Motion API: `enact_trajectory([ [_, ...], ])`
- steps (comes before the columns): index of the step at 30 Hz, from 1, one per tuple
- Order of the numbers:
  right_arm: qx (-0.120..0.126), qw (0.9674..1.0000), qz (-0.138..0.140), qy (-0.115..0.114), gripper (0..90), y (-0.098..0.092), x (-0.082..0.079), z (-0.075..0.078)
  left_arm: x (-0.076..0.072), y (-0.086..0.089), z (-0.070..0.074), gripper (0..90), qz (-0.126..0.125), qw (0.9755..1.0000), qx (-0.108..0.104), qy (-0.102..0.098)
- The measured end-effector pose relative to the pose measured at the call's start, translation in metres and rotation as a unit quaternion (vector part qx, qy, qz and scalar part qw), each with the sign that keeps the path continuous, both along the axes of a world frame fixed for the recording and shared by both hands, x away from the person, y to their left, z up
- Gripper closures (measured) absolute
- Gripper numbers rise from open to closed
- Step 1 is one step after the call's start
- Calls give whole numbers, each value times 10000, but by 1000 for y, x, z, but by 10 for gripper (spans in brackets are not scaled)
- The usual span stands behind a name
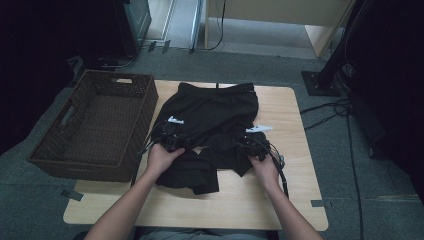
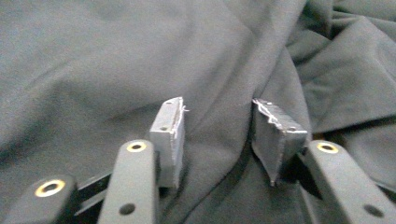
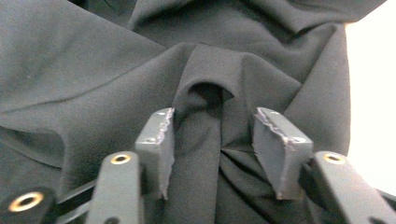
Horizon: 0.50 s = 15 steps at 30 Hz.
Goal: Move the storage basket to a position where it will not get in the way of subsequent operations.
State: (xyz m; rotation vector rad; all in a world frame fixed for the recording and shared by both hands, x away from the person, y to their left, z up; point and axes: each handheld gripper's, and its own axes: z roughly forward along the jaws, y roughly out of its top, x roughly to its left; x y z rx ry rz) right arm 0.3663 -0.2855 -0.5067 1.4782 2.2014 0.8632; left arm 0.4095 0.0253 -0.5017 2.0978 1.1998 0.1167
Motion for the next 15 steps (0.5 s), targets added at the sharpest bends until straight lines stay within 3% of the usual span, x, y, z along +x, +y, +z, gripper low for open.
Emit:
enact_trajectory([
  [3, 13, 10000, -43, -81, 550, -2, 6, -1, 4, -3, 0, 609, 5, 10000, 71, -45],
  [8, -4, 9999, -118, -122, 570, -2, 21, -2, 23, -11, -1, 632, 133, 9997, 110, -147],
  [13, -25, 9996, -249, -130, 582, -3, 52, -2, 57, -15, -2, 662, 359, 9993, 23, -104],
  [14, -25, 9996, -249, -130, 582, -3, 52, -2, 57, -15, -2, 670, 359, 9993, 23, -104],
  [15, -45, 9995, -300, -86, 582, -2, 65, -1, 63, -16, -1, 679, 405, 9991, 36, -98],
])
